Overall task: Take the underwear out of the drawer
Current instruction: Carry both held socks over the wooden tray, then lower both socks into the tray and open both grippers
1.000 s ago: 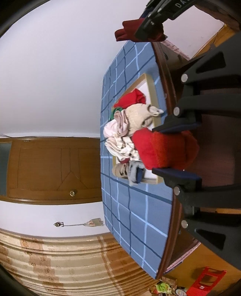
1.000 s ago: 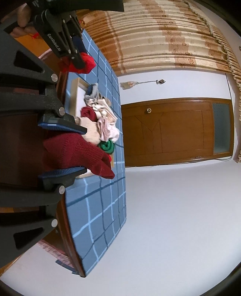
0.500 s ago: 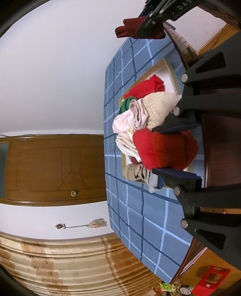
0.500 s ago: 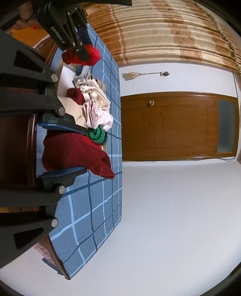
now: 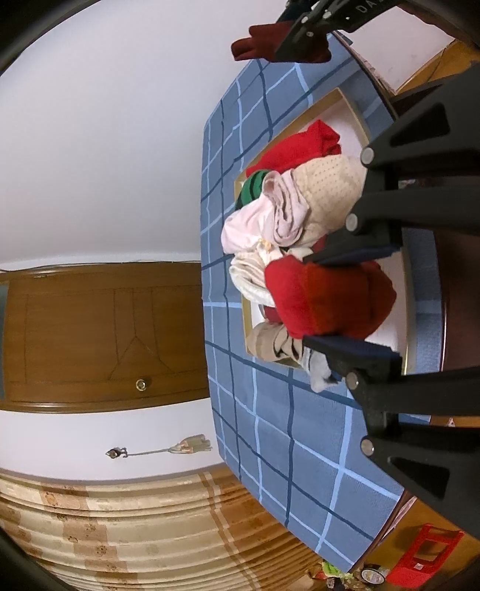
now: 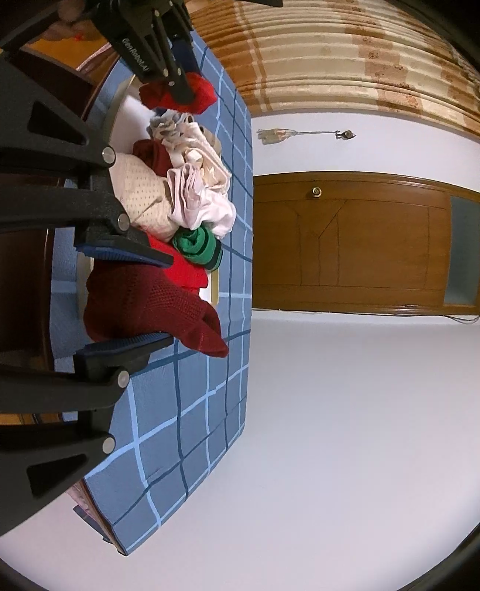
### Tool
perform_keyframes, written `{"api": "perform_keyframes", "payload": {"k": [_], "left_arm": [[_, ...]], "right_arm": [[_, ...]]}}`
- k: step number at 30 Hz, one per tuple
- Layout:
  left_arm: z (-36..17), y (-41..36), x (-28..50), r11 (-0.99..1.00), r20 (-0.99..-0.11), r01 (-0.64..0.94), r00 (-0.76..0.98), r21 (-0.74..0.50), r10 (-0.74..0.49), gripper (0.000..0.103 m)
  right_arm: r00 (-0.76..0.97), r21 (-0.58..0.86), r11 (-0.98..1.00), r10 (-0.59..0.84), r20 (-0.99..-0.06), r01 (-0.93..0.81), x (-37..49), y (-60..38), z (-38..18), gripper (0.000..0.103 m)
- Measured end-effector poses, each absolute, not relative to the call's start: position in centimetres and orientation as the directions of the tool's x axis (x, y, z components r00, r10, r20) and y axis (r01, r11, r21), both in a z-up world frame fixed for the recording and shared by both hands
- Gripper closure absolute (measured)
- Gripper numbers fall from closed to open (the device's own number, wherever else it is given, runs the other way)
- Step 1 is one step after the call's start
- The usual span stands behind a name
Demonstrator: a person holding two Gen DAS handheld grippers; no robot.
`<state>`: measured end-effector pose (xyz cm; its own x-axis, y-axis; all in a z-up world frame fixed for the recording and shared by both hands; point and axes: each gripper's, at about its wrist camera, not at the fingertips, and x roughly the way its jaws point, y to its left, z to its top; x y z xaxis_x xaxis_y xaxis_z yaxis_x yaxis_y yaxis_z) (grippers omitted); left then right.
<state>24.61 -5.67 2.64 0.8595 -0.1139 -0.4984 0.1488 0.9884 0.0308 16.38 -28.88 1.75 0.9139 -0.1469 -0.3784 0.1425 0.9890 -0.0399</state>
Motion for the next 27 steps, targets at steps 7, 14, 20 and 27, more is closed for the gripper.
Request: {"api": "perform_keyframes", "payload": {"k": [7, 14, 20, 27], "left_arm": [[1.4, -6.1, 26.3, 0.989, -0.52, 0.136, 0.849, 0.053, -0.089, 0.069], [0.1, -6.0, 27.7, 0.992, -0.538, 0.112, 0.841, 0.066, -0.059, 0.069], [-0.8, -6.0, 28.9, 0.993, -0.549, 0.102, 0.834, 0.065, -0.049, 0.069], [-1.2, -6.1, 29.5, 0.992, -0.549, 0.102, 0.835, 0.077, -0.043, 0.069]], "right_arm": [[0.894, -0.064, 0.991, -0.136, -0.427, 0.12, 18.8, -28.3, 0.4, 0.066], [0.86, -0.064, 0.995, -0.102, -0.501, 0.081, 21.0, -27.4, -1.6, 0.066], [0.834, -0.062, 0.996, -0.088, -0.544, 0.065, 22.8, -26.7, -2.6, 0.066], [0.809, -0.054, 0.997, -0.08, -0.582, 0.06, 24.5, -26.2, -3.6, 0.065]]}}
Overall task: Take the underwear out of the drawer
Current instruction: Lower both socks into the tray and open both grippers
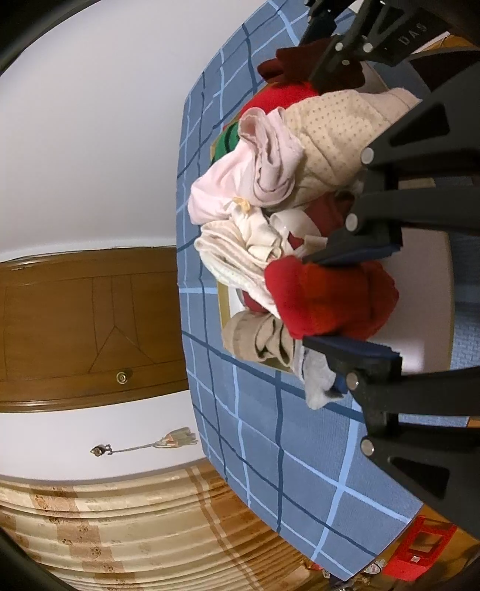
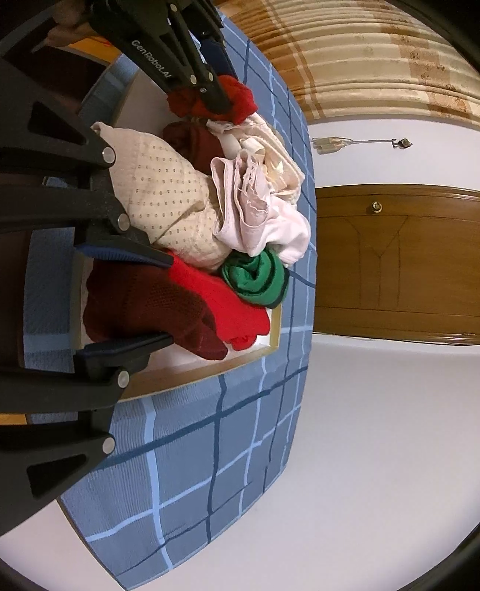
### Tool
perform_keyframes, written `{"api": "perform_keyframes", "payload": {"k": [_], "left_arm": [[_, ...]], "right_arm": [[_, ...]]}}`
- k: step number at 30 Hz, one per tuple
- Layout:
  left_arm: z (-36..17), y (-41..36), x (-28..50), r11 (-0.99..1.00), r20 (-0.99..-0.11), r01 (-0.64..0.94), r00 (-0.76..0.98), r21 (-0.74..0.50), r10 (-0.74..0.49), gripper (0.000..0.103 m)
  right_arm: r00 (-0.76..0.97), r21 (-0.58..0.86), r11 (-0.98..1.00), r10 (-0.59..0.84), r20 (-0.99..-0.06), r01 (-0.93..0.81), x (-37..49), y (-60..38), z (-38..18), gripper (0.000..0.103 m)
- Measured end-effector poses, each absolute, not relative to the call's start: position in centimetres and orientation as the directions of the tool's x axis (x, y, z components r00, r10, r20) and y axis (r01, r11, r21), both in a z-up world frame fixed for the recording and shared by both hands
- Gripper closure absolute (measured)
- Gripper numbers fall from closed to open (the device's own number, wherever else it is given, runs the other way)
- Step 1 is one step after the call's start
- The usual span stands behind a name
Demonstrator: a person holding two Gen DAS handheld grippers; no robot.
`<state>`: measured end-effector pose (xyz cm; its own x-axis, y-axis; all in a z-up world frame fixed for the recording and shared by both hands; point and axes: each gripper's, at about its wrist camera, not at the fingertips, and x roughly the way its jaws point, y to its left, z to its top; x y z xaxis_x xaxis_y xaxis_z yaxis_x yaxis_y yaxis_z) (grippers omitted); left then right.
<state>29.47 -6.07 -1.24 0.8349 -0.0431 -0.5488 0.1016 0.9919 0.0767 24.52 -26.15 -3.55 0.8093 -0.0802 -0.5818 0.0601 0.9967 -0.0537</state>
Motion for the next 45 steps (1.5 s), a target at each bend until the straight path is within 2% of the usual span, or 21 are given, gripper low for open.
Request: {"api": "perform_keyframes", "payload": {"k": [9, 14, 26, 28, 30, 32, 34, 37, 38, 39, 40, 45], "left_arm": [[-2.8, -6.4, 30.8, 0.994, -0.57, 0.089, 0.821, 0.066, -0.036, 0.068], [-3.3, -6.6, 31.2, 0.992, -0.558, 0.087, 0.83, 0.095, -0.02, 0.068], [-4.1, -7.5, 30.7, 0.987, -0.526, 0.055, 0.85, 0.15, 0.032, 0.067], [-4.1, -7.6, 30.7, 0.985, -0.526, 0.047, 0.849, 0.168, 0.049, 0.061], [-4.1, -7.4, 30.9, 0.985, -0.541, 0.033, 0.838, 0.172, 0.067, 0.04], [-4.0, -6.6, 31.2, 0.988, -0.56, 0.008, 0.825, 0.151, 0.079, 0.027], [-3.9, -6.0, 31.4, 0.993, -0.578, 0.022, 0.815, 0.112, 0.047, 0.026], [-3.6, -6.1, 31.4, 0.989, -0.601, 0.05, 0.798, 0.136, 0.042, 0.024], [-3.4, -6.2, 31.3, 0.987, -0.607, 0.053, 0.793, 0.155, 0.052, 0.017], [-3.2, -6.2, 31.2, 0.983, -0.61, 0.056, 0.79, 0.172, 0.062, 0.004], [-2.9, -6.3, 31.0, 0.981, -0.606, 0.052, 0.792, 0.186, 0.073, 0.0], [-1.1, -6.0, 29.4, 0.981, -0.579, 0.09, 0.815, 0.17, 0.025, 0.001]], "right_arm": [[0.797, -0.081, 0.995, -0.099, -0.596, 0.063, 25.6, -25.3, -4.2, 0.065], [0.795, -0.153, 0.986, -0.143, -0.589, 0.064, 25.9, -23.8, -5.1, 0.064], [0.798, -0.165, 0.982, -0.17, -0.579, 0.089, 25.9, -23.5, -5.8, 0.063], [0.797, -0.161, 0.983, -0.17, -0.58, 0.093, 26.0, -23.6, -5.8, 0.061], [0.794, -0.159, 0.983, -0.171, -0.584, 0.094, 26.0, -23.6, -5.9, 0.056], [0.788, -0.123, 0.988, -0.151, -0.597, 0.096, 26.1, -24.2, -6.0, 0.049], [0.77, -0.066, 0.993, -0.118, -0.627, 0.098, 26.3, -25.0, -6.1, 0.04], [0.746, -0.009, 0.997, -0.064, -0.663, 0.077, 26.6, -25.9, -6.0, 0.037], [0.74, 0.0, 0.998, -0.052, -0.671, 0.071, 26.6, -26.1, -5.9, 0.037], [0.735, 0.014, 0.998, -0.037, -0.678, 0.063, 26.5, -26.3, -5.7, 0.037], [0.732, 0.028, 0.998, -0.026, -0.68, 0.061, 26.2, -26.4, -5.5, 0.037], [0.759, 0.086, 0.995, 0.014, -0.651, 0.055, 24.4, -26.7, -4.0, 0.037]]}}
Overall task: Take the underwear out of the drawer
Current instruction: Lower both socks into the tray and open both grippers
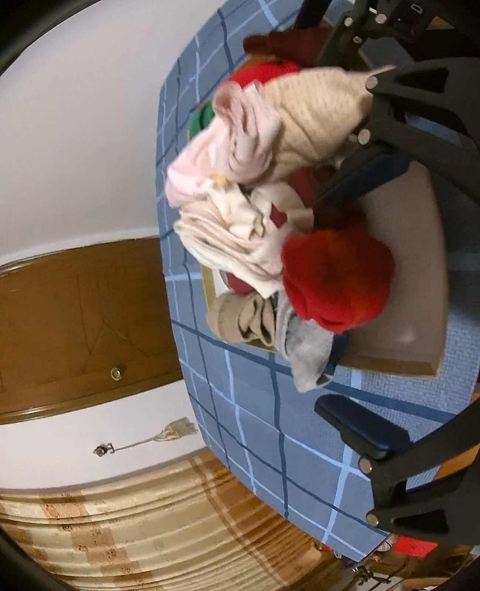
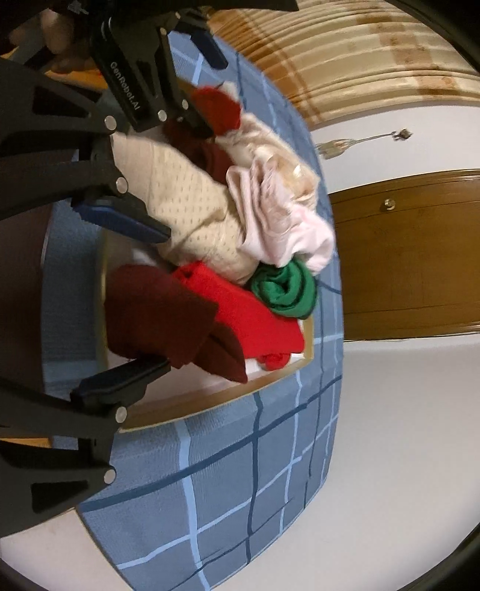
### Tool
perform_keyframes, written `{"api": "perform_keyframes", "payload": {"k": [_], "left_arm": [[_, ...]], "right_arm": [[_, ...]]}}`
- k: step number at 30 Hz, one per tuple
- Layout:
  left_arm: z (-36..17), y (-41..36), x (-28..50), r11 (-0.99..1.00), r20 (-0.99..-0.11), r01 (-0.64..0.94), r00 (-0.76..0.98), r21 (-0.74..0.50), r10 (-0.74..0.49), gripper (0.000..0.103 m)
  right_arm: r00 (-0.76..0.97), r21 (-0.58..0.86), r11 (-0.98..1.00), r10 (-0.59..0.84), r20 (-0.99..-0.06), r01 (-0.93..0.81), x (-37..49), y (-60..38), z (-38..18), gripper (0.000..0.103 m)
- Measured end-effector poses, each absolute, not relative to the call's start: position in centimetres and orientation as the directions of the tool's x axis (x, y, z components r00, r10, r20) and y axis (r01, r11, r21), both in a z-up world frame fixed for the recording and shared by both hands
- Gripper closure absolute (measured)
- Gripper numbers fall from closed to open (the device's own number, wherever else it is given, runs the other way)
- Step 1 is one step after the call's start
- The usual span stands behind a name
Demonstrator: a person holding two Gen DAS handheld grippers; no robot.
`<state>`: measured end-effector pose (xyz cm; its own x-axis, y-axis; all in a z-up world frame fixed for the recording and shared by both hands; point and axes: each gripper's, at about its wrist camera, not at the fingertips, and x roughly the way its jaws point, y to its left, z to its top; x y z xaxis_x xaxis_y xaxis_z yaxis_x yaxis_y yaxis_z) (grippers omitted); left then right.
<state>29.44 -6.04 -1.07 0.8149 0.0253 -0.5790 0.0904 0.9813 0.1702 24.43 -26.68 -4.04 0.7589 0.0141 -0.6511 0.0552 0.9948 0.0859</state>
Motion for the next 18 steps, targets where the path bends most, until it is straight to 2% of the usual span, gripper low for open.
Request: {"api": "perform_keyframes", "payload": {"k": [13, 18], "left_arm": [[-0.1, -4.6, 24.0, 0.988, -0.591, 0.122, 0.805, 0.096, -0.042, 0.001], [0.2, -4.2, 22.3, 0.989, -0.573, 0.117, 0.819, 0.094, -0.043, 0.001]], "right_arm": [[0.837, 0.212, 0.974, 0.049, -0.545, 0.08, 18.0, -26.3, -1.7, 0.036], [0.851, 0.205, 0.976, 0.048, -0.524, 0.071, 16.4, -25.6, -1.5, 0.036]]}}
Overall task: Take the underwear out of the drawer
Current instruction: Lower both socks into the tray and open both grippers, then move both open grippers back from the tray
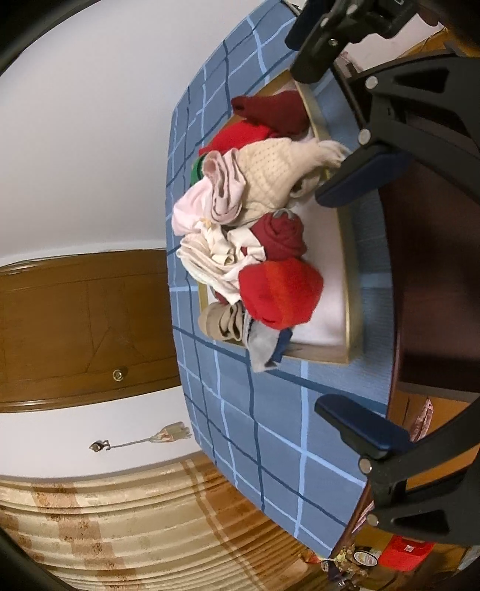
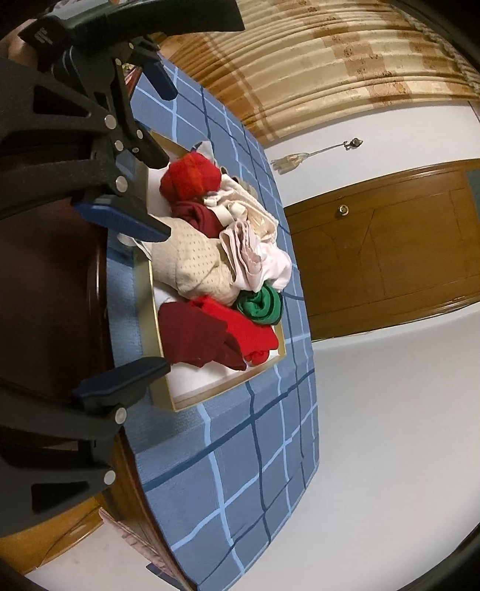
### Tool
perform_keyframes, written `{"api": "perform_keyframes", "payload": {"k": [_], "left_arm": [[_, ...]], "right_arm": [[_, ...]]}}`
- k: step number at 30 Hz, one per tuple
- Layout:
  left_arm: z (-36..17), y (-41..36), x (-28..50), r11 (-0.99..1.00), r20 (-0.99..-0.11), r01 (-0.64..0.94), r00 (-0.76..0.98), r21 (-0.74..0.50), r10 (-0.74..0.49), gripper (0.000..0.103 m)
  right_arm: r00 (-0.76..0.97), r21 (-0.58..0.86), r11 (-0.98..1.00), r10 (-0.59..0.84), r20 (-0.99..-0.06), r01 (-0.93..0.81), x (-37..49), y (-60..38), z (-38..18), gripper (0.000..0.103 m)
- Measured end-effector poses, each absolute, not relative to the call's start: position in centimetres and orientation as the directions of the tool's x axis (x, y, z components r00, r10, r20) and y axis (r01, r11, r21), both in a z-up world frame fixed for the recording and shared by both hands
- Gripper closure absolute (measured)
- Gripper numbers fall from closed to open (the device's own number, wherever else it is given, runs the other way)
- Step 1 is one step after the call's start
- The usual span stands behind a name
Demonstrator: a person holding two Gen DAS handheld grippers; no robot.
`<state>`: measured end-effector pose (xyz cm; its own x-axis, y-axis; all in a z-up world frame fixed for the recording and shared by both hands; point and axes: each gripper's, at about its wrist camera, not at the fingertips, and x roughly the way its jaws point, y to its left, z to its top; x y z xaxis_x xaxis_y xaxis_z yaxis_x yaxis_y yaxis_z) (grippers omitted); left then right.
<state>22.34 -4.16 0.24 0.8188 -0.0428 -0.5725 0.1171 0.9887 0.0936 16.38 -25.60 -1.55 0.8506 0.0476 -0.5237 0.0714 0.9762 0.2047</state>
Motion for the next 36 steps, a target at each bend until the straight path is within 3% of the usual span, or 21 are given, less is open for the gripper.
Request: {"api": "perform_keyframes", "payload": {"k": [21, 36], "left_arm": [[1.3, -2.7, 15.7, 0.993, -0.499, 0.094, 0.866, 0.077, -0.044, 0.0], [1.7, -1.3, 12.1, 0.996, -0.442, 0.074, 0.896, 0.05, -0.044, 0.0]], "right_arm": [[0.925, 0.223, 0.974, 0.039, -0.379, 0.05, 9.6, -24.6, -1.2, 0.036], [0.944, 0.217, 0.975, 0.032, -0.328, 0.042, 6.6, -24.1, -1.0, 0.036]]}}
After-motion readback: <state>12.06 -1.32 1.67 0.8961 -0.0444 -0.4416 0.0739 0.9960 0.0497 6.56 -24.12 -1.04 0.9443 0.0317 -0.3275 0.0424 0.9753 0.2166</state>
